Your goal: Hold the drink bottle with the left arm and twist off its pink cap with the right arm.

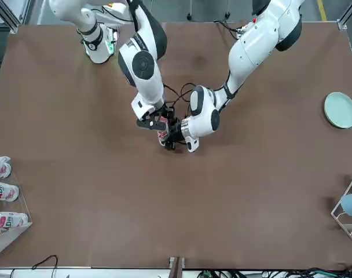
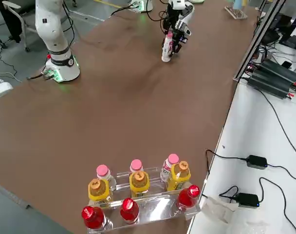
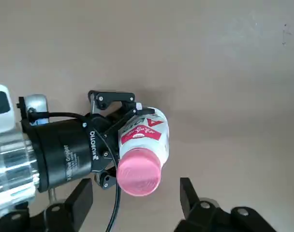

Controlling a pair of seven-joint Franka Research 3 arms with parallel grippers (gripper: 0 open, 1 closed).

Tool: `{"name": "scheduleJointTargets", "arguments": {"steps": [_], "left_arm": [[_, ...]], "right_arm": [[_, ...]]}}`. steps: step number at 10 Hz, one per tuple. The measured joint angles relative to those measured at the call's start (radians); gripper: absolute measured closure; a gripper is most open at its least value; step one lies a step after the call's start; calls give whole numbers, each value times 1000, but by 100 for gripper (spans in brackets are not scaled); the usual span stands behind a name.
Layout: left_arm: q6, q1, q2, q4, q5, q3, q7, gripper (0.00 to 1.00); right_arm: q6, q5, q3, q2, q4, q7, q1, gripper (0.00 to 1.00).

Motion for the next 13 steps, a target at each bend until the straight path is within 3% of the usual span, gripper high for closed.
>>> {"name": "scheduleJointTargets", "arguments": {"steps": [13], "left_arm": [[0,0,0,0,0,0,0,37]], "right_arm": [[10,0,0,21,0,0,1,26]]}}
